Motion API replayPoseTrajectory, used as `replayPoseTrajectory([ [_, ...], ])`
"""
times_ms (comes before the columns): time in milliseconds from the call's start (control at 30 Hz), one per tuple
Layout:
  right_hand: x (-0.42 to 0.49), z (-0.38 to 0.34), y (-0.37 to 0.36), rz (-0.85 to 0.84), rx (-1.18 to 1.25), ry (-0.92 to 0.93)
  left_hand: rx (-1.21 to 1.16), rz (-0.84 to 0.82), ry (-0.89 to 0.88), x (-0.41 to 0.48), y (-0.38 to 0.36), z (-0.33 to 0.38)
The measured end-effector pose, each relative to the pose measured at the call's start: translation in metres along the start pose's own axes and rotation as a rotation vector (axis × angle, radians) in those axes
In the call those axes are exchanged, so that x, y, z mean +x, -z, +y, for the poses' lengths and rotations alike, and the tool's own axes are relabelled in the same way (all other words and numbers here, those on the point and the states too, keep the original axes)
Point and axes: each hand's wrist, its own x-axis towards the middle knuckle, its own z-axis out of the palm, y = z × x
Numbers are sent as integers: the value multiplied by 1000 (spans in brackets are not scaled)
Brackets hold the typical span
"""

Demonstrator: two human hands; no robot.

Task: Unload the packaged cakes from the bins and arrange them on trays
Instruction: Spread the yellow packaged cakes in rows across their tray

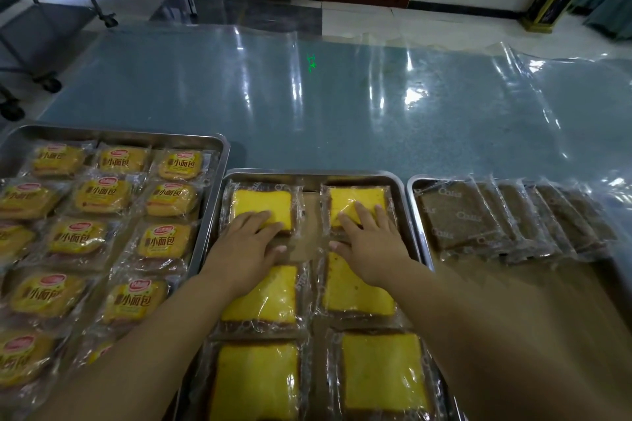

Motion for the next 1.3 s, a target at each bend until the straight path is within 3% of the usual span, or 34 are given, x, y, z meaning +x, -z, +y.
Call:
replayPoseTrajectory([
  [367, -64, -4, 3, 258, 197, 89, -150, 146, -46, -48, 11, 23],
  [767, -100, -20, -26, 153, 84, 20, 141, -17, 53, -93, -7, 40],
  [1300, -96, -4, -17, 152, 141, -2, 54, 23, 70, -76, -7, 30],
])
